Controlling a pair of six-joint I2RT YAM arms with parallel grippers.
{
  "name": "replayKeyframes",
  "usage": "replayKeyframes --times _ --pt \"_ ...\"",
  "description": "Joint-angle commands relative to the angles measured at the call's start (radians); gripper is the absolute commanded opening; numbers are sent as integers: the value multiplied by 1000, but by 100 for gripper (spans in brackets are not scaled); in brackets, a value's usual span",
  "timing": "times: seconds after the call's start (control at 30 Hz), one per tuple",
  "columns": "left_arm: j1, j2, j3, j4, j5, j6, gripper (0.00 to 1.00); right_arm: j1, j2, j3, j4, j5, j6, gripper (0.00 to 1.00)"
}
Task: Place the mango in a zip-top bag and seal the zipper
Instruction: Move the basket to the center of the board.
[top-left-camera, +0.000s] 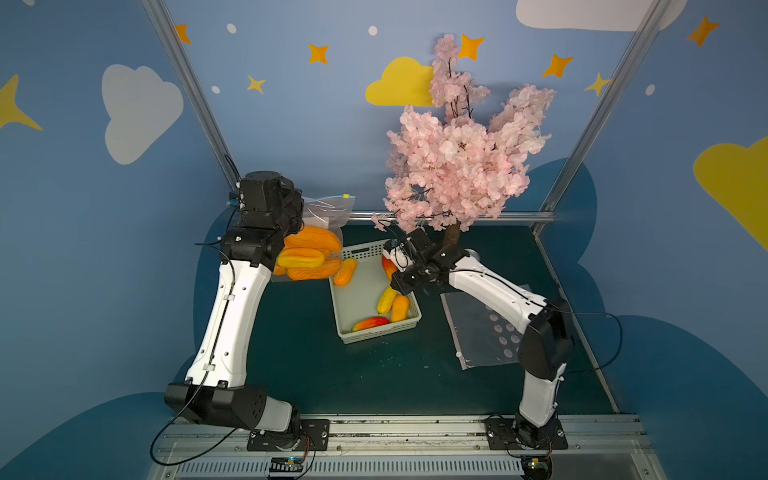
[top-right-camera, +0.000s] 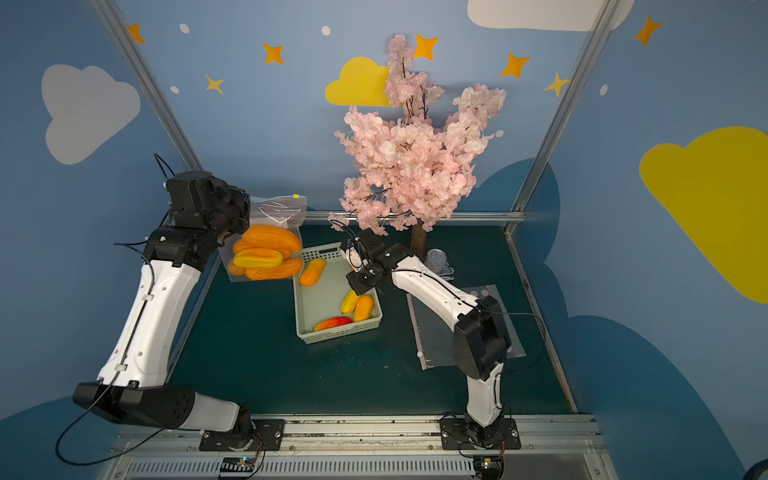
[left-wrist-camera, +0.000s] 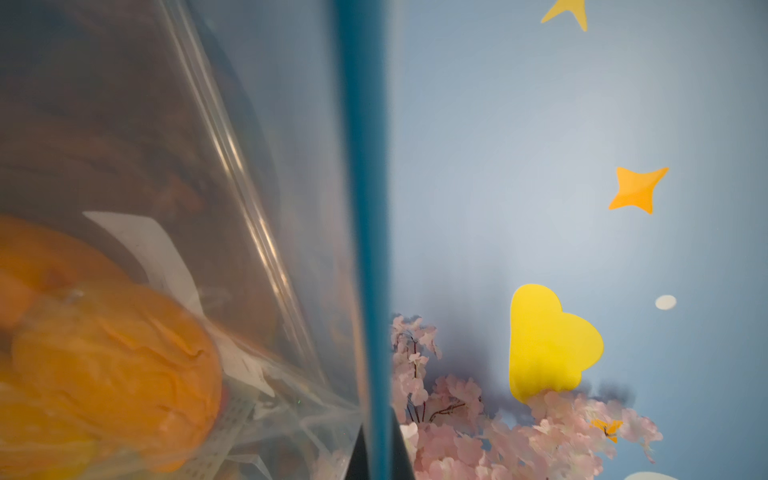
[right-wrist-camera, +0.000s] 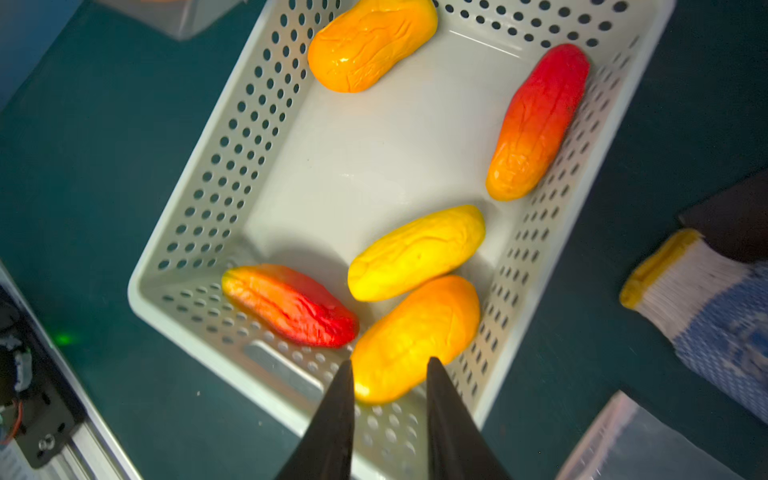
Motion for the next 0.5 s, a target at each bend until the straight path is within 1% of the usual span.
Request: replayKeyframes --times 0.0,0.03,0.1,0.27,0.37,0.47 --pt "53 17 -28 153 121 43 3 -30 94 81 -84 -6 87 29" --pt "66 22 -34 162 129 45 3 -35 120 92 -90 14 108 29" --pt "83 34 -44 183 144 53 3 -61 161 96 -86 16 150 28" --pt "113 53 -59 238 189 51 3 -135 214 71 -94 61 236 26" --pt "129 73 -59 274 220 45 3 -168 187 25 -76 73 271 26" --pt "141 109 -69 332 256 27 3 -180 139 -27 -61 96 296 25"
